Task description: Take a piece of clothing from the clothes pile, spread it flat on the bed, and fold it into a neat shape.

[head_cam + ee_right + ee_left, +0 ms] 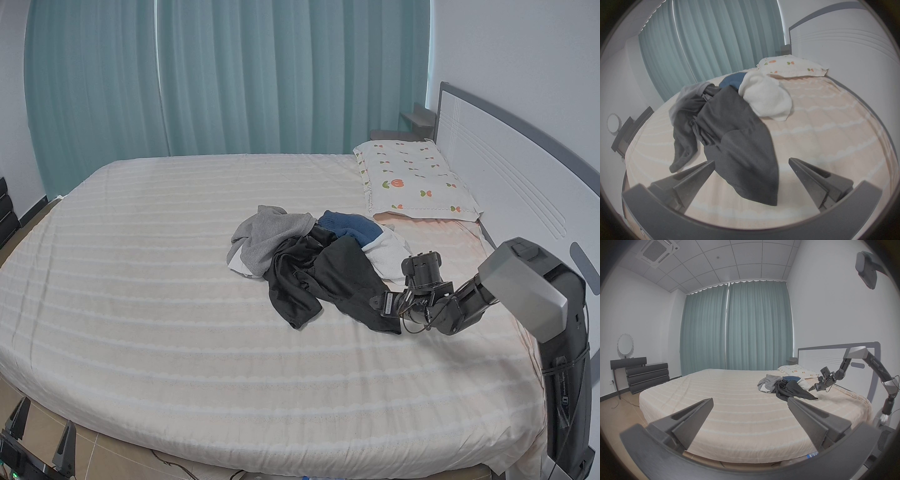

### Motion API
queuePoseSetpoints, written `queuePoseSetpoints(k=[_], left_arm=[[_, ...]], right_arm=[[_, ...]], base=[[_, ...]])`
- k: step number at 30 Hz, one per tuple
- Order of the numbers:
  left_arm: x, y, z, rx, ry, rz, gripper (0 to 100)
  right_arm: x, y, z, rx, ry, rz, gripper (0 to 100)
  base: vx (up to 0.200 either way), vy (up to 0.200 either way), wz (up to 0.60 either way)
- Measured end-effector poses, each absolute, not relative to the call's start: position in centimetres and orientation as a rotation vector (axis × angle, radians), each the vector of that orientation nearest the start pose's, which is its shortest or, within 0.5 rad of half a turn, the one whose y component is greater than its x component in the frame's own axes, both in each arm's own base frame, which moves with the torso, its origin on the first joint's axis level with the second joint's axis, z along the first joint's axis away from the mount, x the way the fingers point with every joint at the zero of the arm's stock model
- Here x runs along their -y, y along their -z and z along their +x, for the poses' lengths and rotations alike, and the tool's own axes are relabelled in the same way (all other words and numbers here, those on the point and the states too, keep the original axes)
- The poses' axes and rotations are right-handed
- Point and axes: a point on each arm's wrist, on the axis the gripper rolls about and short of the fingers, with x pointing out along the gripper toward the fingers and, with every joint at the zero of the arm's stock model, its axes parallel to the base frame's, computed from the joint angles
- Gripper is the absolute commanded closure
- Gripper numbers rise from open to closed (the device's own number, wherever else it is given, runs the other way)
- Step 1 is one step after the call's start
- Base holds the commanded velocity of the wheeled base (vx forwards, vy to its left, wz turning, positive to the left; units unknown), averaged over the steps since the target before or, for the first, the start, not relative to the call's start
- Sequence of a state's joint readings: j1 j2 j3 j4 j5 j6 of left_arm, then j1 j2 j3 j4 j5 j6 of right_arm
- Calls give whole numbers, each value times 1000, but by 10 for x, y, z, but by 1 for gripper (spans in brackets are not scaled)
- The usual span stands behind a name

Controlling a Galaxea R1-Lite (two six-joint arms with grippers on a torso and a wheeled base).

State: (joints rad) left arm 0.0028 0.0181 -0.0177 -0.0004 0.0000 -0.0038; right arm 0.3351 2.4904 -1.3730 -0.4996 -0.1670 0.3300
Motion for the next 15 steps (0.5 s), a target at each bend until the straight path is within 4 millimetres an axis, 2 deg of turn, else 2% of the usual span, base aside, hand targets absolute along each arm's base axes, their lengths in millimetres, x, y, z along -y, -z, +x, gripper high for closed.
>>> queuePoseSetpoints(k=[6, 15], left_arm=[[0, -81, -23, 0, -3, -4, 0], [0, -81, -23, 0, -3, -4, 0]], right_arm=[[-159, 30, 452, -660, -56, 154, 0], [-163, 48, 466, -667, -31, 143, 0]], base=[[0, 0, 0], [0, 0, 0]])
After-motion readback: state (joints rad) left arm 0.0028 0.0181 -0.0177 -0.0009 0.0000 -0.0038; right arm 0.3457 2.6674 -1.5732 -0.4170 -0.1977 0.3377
